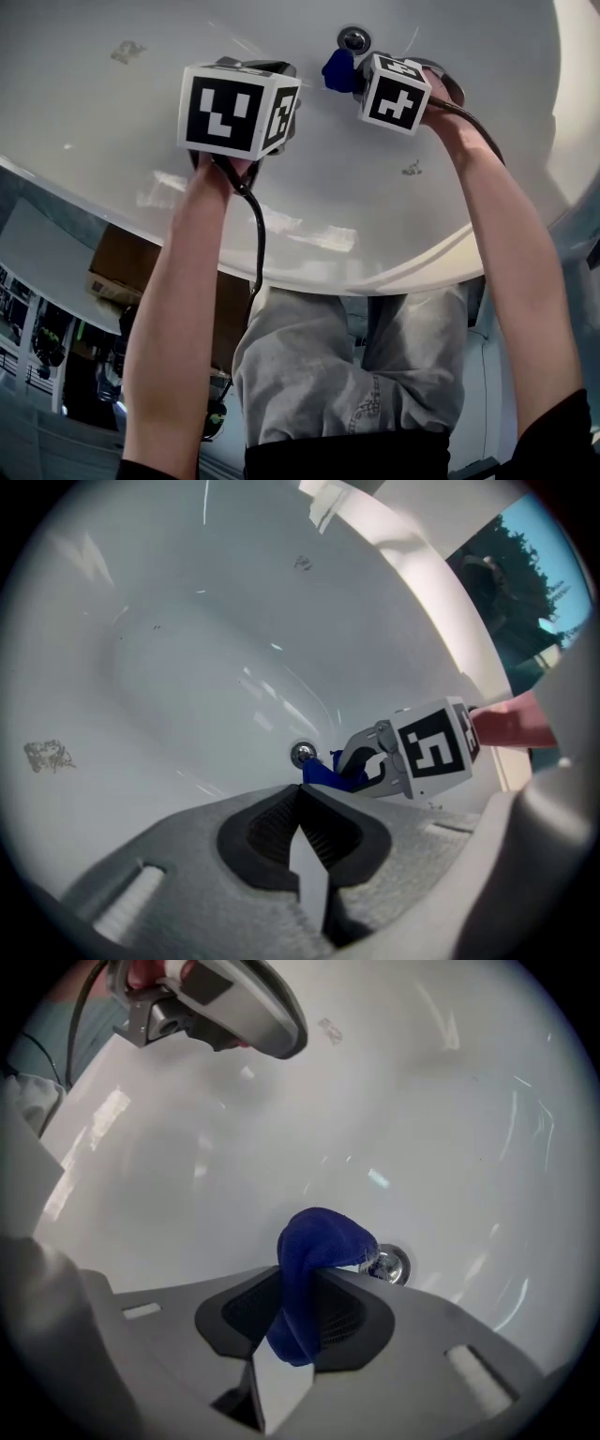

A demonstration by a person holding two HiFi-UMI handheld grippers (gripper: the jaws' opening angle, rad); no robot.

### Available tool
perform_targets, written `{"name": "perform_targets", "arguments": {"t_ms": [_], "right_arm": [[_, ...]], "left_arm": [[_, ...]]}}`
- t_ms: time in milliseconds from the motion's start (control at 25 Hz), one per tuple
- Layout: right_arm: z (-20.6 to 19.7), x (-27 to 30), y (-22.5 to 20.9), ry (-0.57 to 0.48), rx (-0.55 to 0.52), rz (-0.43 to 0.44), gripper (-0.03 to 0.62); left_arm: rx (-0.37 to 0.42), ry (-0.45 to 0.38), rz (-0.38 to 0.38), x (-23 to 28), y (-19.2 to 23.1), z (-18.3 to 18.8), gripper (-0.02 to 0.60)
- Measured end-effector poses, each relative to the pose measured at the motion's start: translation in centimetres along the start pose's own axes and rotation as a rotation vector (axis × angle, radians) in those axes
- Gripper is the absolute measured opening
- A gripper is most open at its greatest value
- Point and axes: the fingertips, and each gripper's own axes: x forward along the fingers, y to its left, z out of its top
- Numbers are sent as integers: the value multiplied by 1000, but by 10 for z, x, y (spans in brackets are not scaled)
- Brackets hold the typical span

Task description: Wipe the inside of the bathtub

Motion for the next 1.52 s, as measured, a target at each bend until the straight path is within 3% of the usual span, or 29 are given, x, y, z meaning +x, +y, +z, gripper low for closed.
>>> {"name": "perform_targets", "arguments": {"t_ms": [280, 600, 800, 920, 1200, 1520], "right_arm": [[-11, 30, -8, 35, 39, -47, 104], [-19, 56, 8, 83, 45, 5, 104], [-22, 57, 31, 107, 31, 107, 103], [-26, 52, 44, 120, 79, 186, 103], [-13, 38, 74, 59, 112, 286, 101], [10, 5, 124, -51, 188, 569, 100]], "left_arm": [[25, 25, 1, 6, 4, -20, 5], [45, 31, -25, 11, 0, -33, 5], [43, 27, -31, 12, -7, -30, 5], [54, 25, -37, 12, -13, -27, 5], [48, 17, -38, 13, -21, -27, 5], [47, 27, -36, 12, -26, -37, 5]]}}
